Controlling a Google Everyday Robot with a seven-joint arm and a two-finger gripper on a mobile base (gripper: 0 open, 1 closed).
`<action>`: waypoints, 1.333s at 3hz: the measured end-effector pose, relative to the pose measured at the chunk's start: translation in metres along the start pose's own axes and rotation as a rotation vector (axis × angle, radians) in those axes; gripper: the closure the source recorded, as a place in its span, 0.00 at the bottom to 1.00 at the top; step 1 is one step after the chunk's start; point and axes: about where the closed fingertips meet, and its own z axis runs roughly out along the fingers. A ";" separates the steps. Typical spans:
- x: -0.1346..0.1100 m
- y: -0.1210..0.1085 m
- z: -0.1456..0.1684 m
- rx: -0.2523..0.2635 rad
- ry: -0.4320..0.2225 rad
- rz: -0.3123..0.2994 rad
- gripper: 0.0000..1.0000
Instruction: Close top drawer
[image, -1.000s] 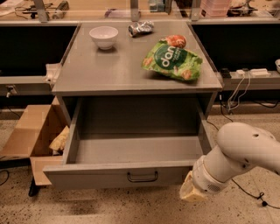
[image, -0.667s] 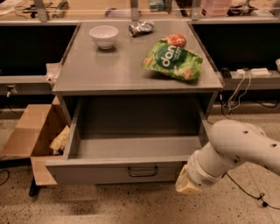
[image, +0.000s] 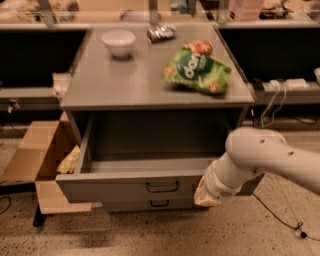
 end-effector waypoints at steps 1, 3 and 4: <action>0.000 0.002 -0.001 0.000 0.000 0.000 1.00; -0.025 -0.060 -0.010 0.101 0.012 -0.095 1.00; -0.023 -0.074 -0.022 0.158 0.005 -0.134 1.00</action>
Offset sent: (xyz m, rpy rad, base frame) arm 0.1486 0.0328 0.0377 -0.0586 -0.2895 0.1189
